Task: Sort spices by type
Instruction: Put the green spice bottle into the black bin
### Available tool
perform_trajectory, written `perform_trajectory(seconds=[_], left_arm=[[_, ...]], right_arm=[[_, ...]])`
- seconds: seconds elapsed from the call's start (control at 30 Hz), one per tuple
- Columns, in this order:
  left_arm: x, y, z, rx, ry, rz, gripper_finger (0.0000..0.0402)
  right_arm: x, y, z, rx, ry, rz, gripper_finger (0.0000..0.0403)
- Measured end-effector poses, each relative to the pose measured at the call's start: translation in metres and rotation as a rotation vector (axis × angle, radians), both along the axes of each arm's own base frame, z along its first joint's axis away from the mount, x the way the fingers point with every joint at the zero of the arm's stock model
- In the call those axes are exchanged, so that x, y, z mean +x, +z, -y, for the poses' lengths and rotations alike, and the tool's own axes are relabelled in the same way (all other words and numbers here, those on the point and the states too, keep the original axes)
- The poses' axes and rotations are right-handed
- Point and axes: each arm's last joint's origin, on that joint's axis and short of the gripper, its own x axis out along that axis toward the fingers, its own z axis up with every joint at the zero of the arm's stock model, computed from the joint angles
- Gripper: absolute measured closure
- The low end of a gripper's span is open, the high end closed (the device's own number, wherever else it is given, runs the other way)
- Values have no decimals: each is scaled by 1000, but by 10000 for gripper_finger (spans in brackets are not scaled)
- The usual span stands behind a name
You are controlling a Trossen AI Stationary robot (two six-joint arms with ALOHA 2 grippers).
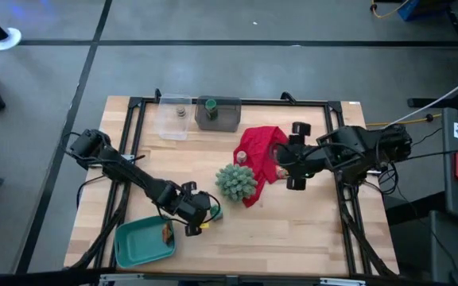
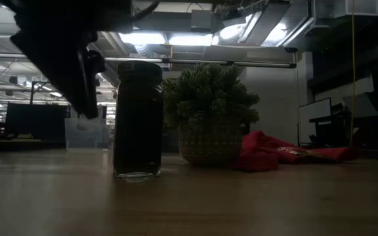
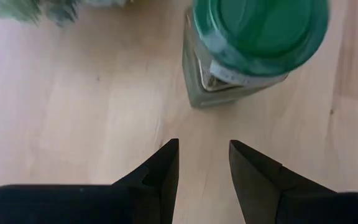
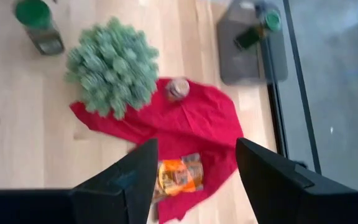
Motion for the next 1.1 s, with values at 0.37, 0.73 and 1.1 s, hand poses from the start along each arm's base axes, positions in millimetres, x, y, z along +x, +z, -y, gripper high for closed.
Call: perform_trajectory(seconds=[0.37, 0.73, 1.1], left_arm=[[3, -5, -3, 34, -47, -15, 276], [12, -9, -8, -53, 60, 1, 183], [19, -4, 6, -71, -39, 119, 131]], right_arm=[[-52, -45, 16, 142, -6, 224, 187], [-68, -59, 21, 173, 5, 266, 187], [-68, -69, 21, 157, 11, 233, 187]])
